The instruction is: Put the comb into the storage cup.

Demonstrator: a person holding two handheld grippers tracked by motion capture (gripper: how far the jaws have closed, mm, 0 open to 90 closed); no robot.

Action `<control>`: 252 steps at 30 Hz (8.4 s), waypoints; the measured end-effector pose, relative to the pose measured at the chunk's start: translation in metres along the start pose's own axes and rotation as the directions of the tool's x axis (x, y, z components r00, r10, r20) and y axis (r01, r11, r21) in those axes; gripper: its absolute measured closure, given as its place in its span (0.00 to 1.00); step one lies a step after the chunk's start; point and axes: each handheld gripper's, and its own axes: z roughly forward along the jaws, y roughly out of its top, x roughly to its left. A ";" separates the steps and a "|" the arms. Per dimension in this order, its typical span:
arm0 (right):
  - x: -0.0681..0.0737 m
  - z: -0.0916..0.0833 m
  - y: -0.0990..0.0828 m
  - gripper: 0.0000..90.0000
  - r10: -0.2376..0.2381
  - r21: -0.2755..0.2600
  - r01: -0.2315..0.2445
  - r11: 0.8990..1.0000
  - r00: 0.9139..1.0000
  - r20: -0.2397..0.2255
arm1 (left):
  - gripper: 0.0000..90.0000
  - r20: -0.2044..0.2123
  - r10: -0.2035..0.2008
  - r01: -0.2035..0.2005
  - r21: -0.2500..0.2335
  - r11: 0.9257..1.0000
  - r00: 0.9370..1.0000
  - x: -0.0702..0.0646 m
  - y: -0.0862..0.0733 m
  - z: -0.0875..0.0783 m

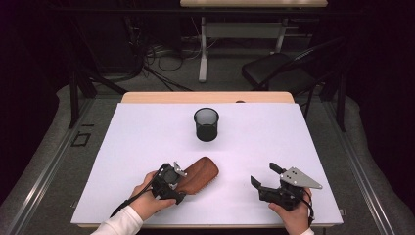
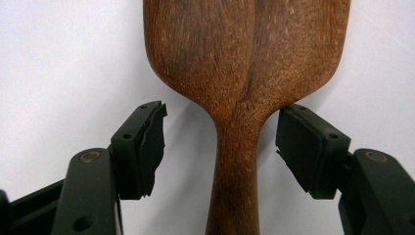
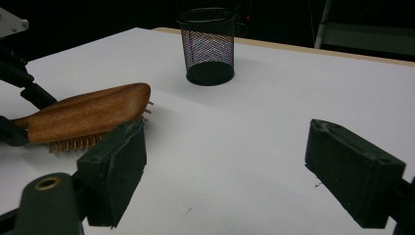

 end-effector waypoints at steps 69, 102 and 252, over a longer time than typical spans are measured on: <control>-0.001 0.000 0.000 0.17 -0.002 0.003 0.002 1.000 1.000 -0.001 | 0.80 0.038 0.025 -0.025 0.001 1.000 0.999 -0.001 -0.003 0.002; -0.001 0.000 0.000 0.17 -0.001 0.006 0.001 1.000 1.000 0.000 | 0.80 0.100 -0.090 0.109 -0.209 0.972 0.991 0.010 -0.020 -0.005; 0.032 0.054 0.089 0.15 0.268 0.232 -0.197 0.952 0.906 -0.328 | 0.80 0.144 -0.076 0.154 -0.679 0.718 0.987 -0.018 -0.016 -0.043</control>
